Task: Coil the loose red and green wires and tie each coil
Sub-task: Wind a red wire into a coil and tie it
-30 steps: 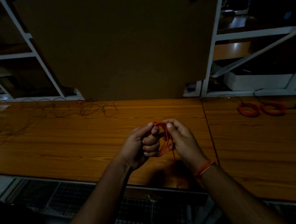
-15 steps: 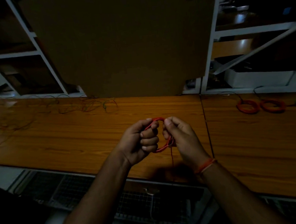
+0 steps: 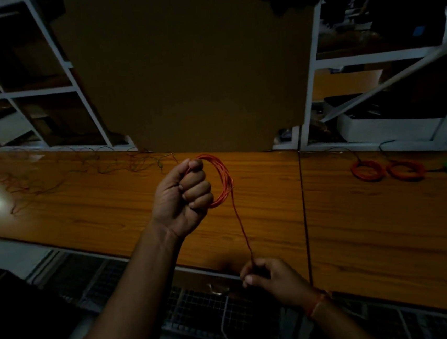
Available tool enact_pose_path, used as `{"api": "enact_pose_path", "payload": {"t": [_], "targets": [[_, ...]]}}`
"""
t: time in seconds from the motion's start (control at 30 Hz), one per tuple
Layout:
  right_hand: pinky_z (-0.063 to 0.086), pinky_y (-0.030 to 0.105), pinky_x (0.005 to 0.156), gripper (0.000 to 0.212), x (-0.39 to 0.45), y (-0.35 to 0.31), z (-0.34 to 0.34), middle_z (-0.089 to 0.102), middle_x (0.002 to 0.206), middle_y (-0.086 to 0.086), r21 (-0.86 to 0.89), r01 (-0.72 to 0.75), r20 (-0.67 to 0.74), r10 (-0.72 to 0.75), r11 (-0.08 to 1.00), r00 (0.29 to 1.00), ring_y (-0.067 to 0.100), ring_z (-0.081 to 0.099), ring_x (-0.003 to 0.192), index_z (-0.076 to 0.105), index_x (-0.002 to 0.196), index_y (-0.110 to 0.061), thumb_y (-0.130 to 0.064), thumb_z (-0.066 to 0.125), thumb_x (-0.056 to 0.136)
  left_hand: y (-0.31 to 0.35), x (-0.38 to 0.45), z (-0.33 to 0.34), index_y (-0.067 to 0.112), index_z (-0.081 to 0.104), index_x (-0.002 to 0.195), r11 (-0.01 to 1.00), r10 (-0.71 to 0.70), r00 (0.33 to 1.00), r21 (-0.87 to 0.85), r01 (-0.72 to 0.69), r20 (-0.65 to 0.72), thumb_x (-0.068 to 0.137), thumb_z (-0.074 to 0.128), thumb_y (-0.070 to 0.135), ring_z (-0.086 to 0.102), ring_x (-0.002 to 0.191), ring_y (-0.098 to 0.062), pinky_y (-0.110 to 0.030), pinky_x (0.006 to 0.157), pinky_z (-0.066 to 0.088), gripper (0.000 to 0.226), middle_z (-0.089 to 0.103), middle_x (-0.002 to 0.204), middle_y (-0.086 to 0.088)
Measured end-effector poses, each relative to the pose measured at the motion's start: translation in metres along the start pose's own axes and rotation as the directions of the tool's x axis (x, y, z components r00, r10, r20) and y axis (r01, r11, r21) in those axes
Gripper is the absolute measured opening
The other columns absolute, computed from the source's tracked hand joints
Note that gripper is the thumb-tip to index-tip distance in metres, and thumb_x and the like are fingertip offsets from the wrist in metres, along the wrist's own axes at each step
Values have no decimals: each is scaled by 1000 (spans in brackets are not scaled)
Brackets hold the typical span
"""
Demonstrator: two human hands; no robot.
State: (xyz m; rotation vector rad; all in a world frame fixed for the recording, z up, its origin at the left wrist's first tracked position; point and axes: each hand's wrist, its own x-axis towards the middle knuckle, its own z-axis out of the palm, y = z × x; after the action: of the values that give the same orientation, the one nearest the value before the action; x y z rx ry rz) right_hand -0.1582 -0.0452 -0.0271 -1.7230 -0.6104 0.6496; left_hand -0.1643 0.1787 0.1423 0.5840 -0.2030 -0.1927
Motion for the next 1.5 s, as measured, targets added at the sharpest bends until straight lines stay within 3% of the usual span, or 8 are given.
{"api": "enact_pose_path", "payload": {"t": [0.1,0.23,0.37,0.53,0.7,0.97,1.23,1.5], "targets": [[50,26,69,18,-6,-4,7,69,76,1,152,51,-217,-17,987,976,12,66,67,68,107,-8,-17,53,105,4,-2,11,16,56,90,991,134,975,52,-126,-179,108,34,30,21,44,-4,-17,42,21,32,30,54,9],[36,19,56,24,-10,-32,-7,58,60,-20,-205,171,-283,-226,964,932,0,54,57,72,105,-31,-29,48,107,11,-5,16,16,56,92,911,345,864,353,-213,-368,108,39,31,29,46,-5,-18,44,24,27,33,59,9],[34,15,58,32,-17,-87,-31,56,63,-25,-485,261,-100,-350,834,932,-5,54,64,73,97,-26,-37,45,107,-3,-7,13,17,53,94,750,405,852,654,-101,-333,110,37,30,33,54,-10,-26,55,28,26,39,65,5],[34,17,60,35,-25,-147,-53,57,67,-25,-452,367,75,-375,813,924,1,55,66,70,87,-19,-33,46,108,-27,-7,12,9,50,96,523,404,889,852,-32,-215,110,38,28,54,60,-18,-29,56,42,27,57,70,-4],[29,16,53,27,-11,-165,-61,55,62,-16,-504,435,-32,-520,746,853,5,50,57,69,81,-22,-27,57,104,-46,-8,8,4,51,91,441,325,931,897,7,-167,110,37,27,49,51,-18,-28,51,38,33,54,61,-6],[51,33,59,9,32,-170,-69,65,74,-2,-339,443,-256,-534,830,806,14,60,67,69,84,-23,-26,75,91,-47,-8,-8,11,59,93,715,87,969,691,102,-233,99,45,44,16,49,-14,-30,49,11,37,27,60,1],[52,36,69,11,70,-146,-49,66,83,1,-188,425,-303,-464,886,833,16,63,78,68,90,-18,-24,66,98,-17,-8,-18,18,57,82,766,-21,986,632,122,-165,101,48,35,15,49,-14,-29,46,12,27,24,60,3],[54,44,72,64,95,-136,0,72,89,8,66,301,-509,-227,951,830,25,69,83,70,97,-17,-69,34,98,-1,11,-20,17,51,83,866,-31,993,493,83,-113,105,40,32,11,47,-11,-24,44,12,29,20,59,5]]}}
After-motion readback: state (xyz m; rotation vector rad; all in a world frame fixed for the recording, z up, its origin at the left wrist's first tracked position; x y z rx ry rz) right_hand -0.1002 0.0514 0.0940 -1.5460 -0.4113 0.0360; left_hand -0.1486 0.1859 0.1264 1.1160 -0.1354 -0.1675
